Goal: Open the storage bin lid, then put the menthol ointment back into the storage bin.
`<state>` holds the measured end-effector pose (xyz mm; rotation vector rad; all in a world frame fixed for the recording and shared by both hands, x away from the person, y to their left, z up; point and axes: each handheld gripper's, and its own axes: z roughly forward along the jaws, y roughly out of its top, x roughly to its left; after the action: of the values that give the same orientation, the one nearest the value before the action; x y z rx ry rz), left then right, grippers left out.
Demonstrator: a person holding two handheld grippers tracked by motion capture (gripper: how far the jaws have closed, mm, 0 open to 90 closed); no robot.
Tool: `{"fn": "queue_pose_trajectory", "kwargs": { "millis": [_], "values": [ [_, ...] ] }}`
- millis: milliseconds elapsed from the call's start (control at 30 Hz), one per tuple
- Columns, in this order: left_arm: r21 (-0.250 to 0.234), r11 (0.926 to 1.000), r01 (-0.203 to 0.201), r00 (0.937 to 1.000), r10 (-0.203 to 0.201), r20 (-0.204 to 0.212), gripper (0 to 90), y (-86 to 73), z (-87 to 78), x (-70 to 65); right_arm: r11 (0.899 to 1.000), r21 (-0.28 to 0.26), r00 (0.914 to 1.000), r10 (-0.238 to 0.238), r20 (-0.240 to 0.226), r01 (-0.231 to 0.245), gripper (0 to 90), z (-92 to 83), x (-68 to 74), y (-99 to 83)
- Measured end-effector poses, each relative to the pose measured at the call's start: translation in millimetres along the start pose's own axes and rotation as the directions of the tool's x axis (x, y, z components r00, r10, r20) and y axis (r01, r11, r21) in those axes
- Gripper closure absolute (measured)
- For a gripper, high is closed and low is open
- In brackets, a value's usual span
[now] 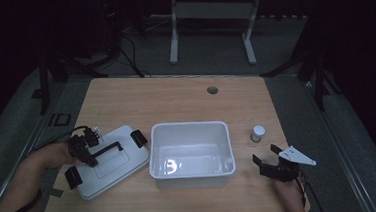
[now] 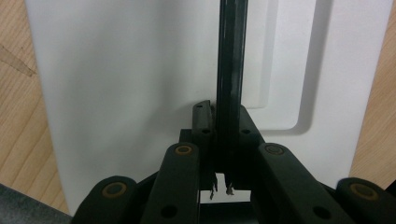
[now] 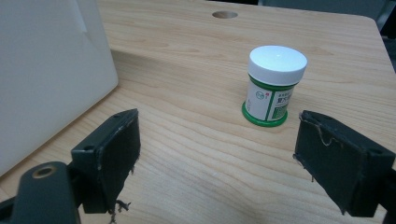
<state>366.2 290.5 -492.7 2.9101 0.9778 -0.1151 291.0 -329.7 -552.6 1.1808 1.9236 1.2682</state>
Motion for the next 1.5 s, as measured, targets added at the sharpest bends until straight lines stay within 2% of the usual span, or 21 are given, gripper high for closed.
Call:
{"fn": "queue_pose_trajectory", "kwargs": {
  "millis": [100,200,233,267,300,400,433,500,567,667,767,833,933,1067,1200,1267,1333,1400,1433,1500],
  "values": [
    [0.021,0.9997,-0.014,0.9999,0.014,-0.003,81.4,2.9,-0.3,-1.5,1.000,0.002,1.0000,0.001,-0.001,-0.001,13.9,0.1,-0.1,0.0],
    [0.022,0.9996,-0.018,0.9998,0.018,-0.006,69.2,4.4,-0.9,-2.9,1.000,0.002,1.0000,0.001,-0.002,-0.001,13.9,0.1,-0.2,0.1],
    [0.011,0.9999,-0.002,0.9996,0.002,-0.028,65.8,5.3,-3.3,-2.1,1.000,0.004,1.0000,0.003,-0.005,-0.002,13.9,0.2,-0.4,0.1],
    [0.011,0.9999,-0.002,0.9996,0.002,-0.028,63.8,5.3,-3.3,-2.1,1.000,0.004,1.0000,0.003,-0.005,-0.002,13.9,0.2,-0.4,0.1],
    [0.000,0.9998,0.022,0.9995,-0.022,-0.022,63.8,5.2,-5.4,-1.7,1.000,0.004,1.0000,0.002,-0.005,-0.002,13.9,0.3,-0.3,0.1],
    [-0.008,0.9997,0.021,0.9976,-0.022,-0.066,47.3,5.3,-7.8,-2.5,0.999,0.025,0.9995,-0.031,0.000,0.031,16.1,1.7,2.7,0.6],
    [-0.014,0.9991,0.041,0.9975,-0.042,-0.058,44.1,5.2,-8.7,-1.8,0.999,0.038,0.9993,-0.038,-0.001,0.038,16.1,2.9,3.4,1.0],
    [-0.027,0.9987,0.043,0.9961,-0.044,-0.076,38.2,4.6,-10.7,-1.4,0.997,0.065,0.9990,-0.046,-0.004,0.046,16.0,4.9,3.5,1.9],
    [-0.040,0.9979,0.051,0.9966,-0.054,-0.063,34.3,3.4,-13.3,-1.0,0.997,0.072,0.9992,-0.040,-0.008,0.040,15.9,5.1,2.9,2.6],
    [-0.031,0.9977,0.060,0.9959,-0.062,-0.066,32.5,2.1,-14.0,-1.2,0.996,0.083,0.9997,-0.020,-0.013,0.021,13.1,5.3,0.5,3.7],
    [-0.024,0.9977,0.063,0.9948,-0.064,-0.079,31.1,0.8,-12.8,-1.9,0.993,0.121,0.9999,0.002,-0.012,-0.001,12.8,6.0,-2.5,5.5],
    [-0.019,0.9978,0.064,0.9941,-0.066,-0.086,31.1,0.2,-11.3,-1.1,0.983,0.184,0.9998,0.012,0.016,-0.015,12.4,8.3,-5.1,7.4],
    [-0.020,0.9969,0.076,0.9934,-0.078,-0.085,31.1,-0.8,-9.3,0.3,0.968,0.251,0.9992,0.003,0.041,-0.013,12.6,8.7,-9.2,9.3],
    [-0.030,0.9972,0.068,0.9942,-0.070,-0.081,31.0,-1.7,-9.9,-1.0,0.952,0.306,0.9992,0.009,0.038,-0.020,13.0,6.0,-16.1,13.5],
    [-0.039,0.9967,0.071,0.9935,-0.074,-0.086,31.0,-2.0,-13.7,-1.2,0.928,0.372,0.9990,0.010,0.043,-0.025,13.5,3.3,-22.2,18.8],
    [-0.037,0.9968,0.071,0.9945,-0.073,-0.075,31.1,-1.9,-13.9,-2.3,0.912,0.408,0.9985,0.014,0.054,-0.035,13.6,3.0,-25.4,21.2],
    [-0.029,0.9979,0.057,0.9946,-0.060,-0.085,31.0,-1.7,-13.6,-3.8,0.896,0.441,0.9973,0.013,0.072,-0.044,13.7,2.9,-27.9,23.5],
    [-0.032,0.9977,0.059,0.9949,-0.062,-0.080,31.1,-2.2,-14.0,-4.7,0.876,0.478,0.9964,0.021,0.082,-0.058,13.7,3.2,-31.0,25.8],
    [-0.030,0.9975,0.064,0.9946,-0.066,-0.081,31.0,-2.5,-14.2,-5.0,0.865,0.497,0.9956,0.021,0.092,-0.064,13.7,3.6,-32.2,27.1],
    [-0.027,0.9975,0.066,0.9946,-0.068,-0.079,31.1,-3.2,-14.8,-5.0,0.834,0.546,0.9944,0.027,0.102,-0.079,13.7,5.2,-35.0,29.7]
  ]
}}
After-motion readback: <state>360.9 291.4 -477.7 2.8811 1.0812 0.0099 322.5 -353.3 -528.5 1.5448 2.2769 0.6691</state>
